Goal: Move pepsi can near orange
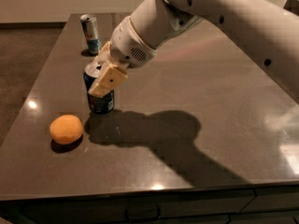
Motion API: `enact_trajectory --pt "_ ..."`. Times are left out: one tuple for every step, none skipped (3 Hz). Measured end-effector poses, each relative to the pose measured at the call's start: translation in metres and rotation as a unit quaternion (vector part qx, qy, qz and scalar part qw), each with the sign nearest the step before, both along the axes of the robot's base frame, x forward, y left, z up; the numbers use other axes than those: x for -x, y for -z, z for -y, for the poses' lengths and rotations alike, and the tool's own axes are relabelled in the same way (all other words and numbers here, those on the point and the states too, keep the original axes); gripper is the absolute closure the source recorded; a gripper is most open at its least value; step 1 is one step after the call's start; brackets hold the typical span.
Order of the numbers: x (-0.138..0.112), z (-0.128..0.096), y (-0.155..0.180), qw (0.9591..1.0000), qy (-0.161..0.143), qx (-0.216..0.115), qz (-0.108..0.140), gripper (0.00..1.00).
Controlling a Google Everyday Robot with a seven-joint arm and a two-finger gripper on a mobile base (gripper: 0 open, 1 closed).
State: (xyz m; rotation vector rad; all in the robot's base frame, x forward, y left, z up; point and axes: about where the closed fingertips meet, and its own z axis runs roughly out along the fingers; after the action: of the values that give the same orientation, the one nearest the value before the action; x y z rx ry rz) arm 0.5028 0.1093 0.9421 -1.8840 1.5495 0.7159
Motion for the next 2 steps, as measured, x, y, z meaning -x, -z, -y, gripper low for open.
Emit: enact_trajectory --pt "0.0138 -0.0096 0.0042 0.9998 -0.017 0.004 0.005 0.82" --pt "0.0201 -0.0153 0.0111 0.9996 -0.028 0.008 -0.003 0.61"
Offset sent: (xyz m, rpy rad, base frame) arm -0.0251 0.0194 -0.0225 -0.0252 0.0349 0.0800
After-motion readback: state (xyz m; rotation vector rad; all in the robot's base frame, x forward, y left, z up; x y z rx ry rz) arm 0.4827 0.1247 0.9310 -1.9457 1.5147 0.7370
